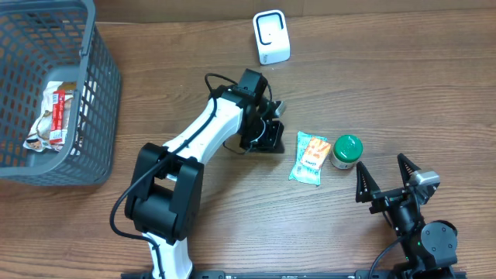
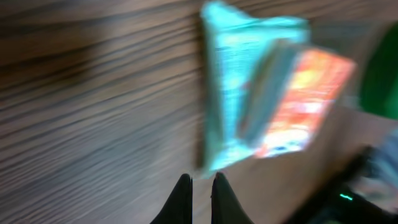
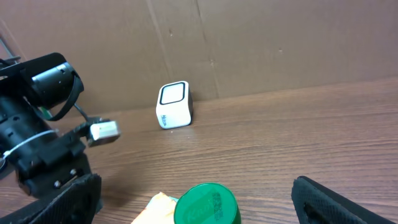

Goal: Scan the item barcode
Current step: 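Open the left gripper and withdraw it from the snack pack, then move the left gripper back into the basket toward the red stick snack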

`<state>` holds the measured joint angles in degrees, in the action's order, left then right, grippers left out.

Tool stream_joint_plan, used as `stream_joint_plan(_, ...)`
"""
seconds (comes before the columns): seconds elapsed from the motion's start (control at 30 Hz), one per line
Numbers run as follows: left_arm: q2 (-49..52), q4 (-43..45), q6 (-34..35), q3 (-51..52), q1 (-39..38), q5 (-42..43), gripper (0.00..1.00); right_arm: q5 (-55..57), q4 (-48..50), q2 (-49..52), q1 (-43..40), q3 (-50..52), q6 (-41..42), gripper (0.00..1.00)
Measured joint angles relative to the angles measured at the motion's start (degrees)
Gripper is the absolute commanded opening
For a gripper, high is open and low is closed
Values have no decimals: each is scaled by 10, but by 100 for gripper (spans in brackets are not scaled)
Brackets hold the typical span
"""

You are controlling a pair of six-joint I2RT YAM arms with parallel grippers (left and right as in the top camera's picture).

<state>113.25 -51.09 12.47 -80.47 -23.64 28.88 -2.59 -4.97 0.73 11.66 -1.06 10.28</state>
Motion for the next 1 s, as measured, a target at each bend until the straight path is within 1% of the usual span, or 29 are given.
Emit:
stream_joint_plan(0.17, 0, -27, 24, 0, 7, -146, 5, 0, 0, 0, 0, 0, 0, 100)
stream_joint_plan(0.23, 0, -28, 35, 0, 17, -200, 11, 2, 0, 0, 0, 0, -1, 100)
stream_joint_plan(0.4, 0, -28, 47, 0, 51, -276, 13, 31, 0, 0, 0, 0, -11, 100)
stream_joint_plan(0.5, 0, -32, 53, 0, 66, -292, 4, 36, 0, 0, 0, 0, -13, 100)
stream_joint_plan(0.67, 0, -53, 47, -1, 88, -301, 4, 41, 0, 0, 0, 0, -13, 100)
stream_joint_plan(0.8, -11, -52, 16, -1, 108, -283, 4, 43, 0, 0, 0, 0, -13, 100)
stream_joint_plan(0.9, -50, -46, 5, -1, 131, -269, 6, 43, 0, 0, 0, 0, -13, 100)
stream_joint_plan(1.0, -109, -38, 0, -8, 169, -251, 10, 43, 0, 0, 0, 0, -13, 100)
